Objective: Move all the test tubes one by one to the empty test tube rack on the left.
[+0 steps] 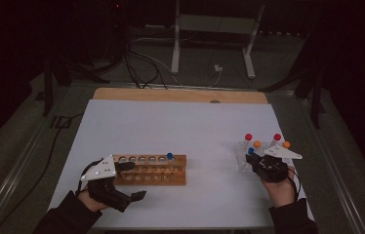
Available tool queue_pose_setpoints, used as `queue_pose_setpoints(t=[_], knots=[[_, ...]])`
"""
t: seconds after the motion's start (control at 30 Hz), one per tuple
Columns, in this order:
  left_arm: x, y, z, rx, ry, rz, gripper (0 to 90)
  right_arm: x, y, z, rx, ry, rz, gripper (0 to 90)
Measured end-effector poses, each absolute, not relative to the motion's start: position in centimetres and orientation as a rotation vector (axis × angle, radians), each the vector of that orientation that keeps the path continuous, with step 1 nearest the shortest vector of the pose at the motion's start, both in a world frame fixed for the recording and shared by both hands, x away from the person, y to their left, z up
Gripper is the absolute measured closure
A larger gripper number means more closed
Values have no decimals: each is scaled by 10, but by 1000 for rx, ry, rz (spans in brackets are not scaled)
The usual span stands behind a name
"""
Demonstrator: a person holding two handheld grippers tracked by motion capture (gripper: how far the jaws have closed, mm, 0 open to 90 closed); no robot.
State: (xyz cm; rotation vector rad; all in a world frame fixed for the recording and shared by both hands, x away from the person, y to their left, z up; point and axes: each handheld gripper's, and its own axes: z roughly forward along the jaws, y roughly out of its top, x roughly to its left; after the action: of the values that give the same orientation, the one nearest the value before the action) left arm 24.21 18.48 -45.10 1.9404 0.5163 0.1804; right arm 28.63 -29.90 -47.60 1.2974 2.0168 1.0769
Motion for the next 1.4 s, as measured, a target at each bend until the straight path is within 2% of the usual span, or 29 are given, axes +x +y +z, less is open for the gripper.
queue_pose_setpoints(t=[0.9,1.4], knots=[[243,184,-448,1953,520,177,12,259,-295,-427,1171,1895,1163,766],[243,177,-446,1959,511,159,12,246,-253,-423,1043,2038,1261,766]])
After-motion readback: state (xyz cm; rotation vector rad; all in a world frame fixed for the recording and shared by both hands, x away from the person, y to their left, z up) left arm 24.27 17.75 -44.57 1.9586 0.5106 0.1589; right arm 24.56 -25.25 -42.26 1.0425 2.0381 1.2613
